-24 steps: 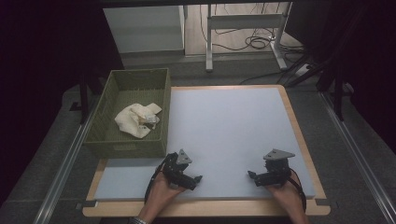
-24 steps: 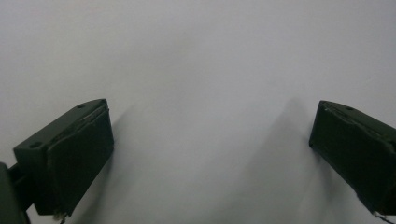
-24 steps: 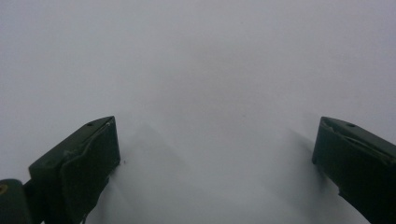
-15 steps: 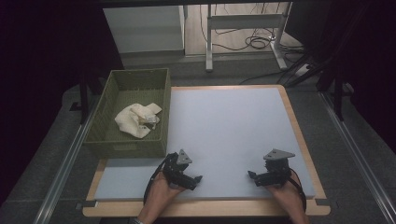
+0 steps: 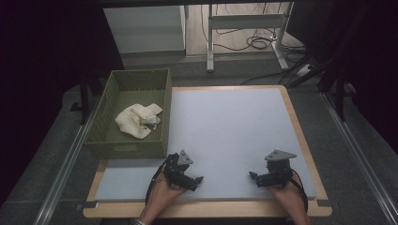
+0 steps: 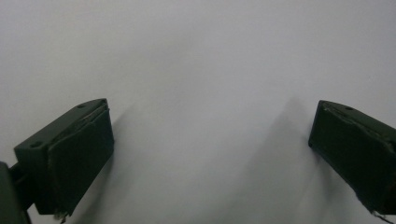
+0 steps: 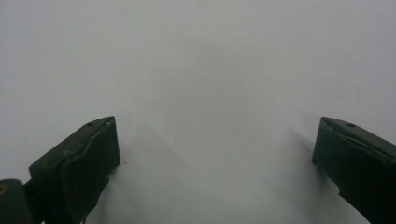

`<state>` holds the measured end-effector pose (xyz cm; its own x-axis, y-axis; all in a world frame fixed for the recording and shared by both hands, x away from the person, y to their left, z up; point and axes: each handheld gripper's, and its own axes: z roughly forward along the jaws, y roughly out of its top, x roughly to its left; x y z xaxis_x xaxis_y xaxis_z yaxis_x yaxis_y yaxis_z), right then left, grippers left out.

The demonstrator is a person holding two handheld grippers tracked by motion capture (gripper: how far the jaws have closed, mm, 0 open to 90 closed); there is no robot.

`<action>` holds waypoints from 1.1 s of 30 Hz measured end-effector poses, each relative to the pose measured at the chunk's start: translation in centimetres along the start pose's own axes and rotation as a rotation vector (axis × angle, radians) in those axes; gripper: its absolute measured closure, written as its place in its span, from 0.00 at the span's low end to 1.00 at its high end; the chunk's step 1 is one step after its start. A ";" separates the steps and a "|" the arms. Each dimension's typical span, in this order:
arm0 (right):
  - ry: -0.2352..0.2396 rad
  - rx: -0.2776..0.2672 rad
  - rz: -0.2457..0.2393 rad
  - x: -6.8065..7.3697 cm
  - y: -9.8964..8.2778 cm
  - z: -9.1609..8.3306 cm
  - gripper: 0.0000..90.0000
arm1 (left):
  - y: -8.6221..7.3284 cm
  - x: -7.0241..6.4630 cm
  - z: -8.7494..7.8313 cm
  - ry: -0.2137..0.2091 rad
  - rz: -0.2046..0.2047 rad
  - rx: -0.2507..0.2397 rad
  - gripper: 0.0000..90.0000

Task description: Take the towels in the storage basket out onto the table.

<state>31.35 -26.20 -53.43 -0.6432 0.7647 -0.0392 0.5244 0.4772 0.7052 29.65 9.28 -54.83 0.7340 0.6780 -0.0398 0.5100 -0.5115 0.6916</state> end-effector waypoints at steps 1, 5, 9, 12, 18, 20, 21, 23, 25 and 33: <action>0.000 0.000 0.000 0.0 0.0 0.0 0.01 | 0.0 0.0 0.0 0.001 0.001 0.001 0.00; 0.000 0.000 0.000 0.0 0.0 0.0 0.01 | 0.0 0.0 0.0 0.001 0.001 0.001 0.00; -0.001 0.000 0.000 0.0 0.0 0.0 0.01 | 0.0 0.0 -0.1 0.000 0.004 0.000 0.00; -0.001 0.000 -0.001 0.0 0.0 0.0 0.01 | 0.0 -0.1 -0.1 0.000 0.004 -0.001 0.01; 0.000 -0.001 0.000 0.0 0.0 0.0 0.01 | 0.5 -0.3 -0.2 -0.020 0.013 0.006 0.01; 0.000 0.000 -0.001 0.0 0.0 0.0 0.01 | 0.9 -0.5 -0.3 -0.021 0.017 -0.001 0.01; -0.001 0.000 -0.001 0.0 0.0 0.0 0.01 | 1.1 -0.5 -0.3 -0.028 0.020 -0.002 0.01; -0.001 0.000 -0.001 0.0 0.0 0.0 0.01 | 1.6 -0.6 -0.4 -0.035 0.023 -0.006 0.01; 0.000 -0.001 -0.001 0.0 0.0 0.0 0.01 | 2.1 -0.8 -0.5 -0.038 0.029 -0.012 0.01; -0.001 -0.002 -0.001 0.0 0.0 0.0 0.01 | 3.8 -1.3 -0.3 -0.044 0.066 -0.032 0.01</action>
<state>31.34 -26.19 -53.44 -0.6433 0.7645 -0.0408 0.5227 0.4775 0.7063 30.48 6.57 -51.95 0.7847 0.6194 -0.0246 0.4459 -0.5363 0.7167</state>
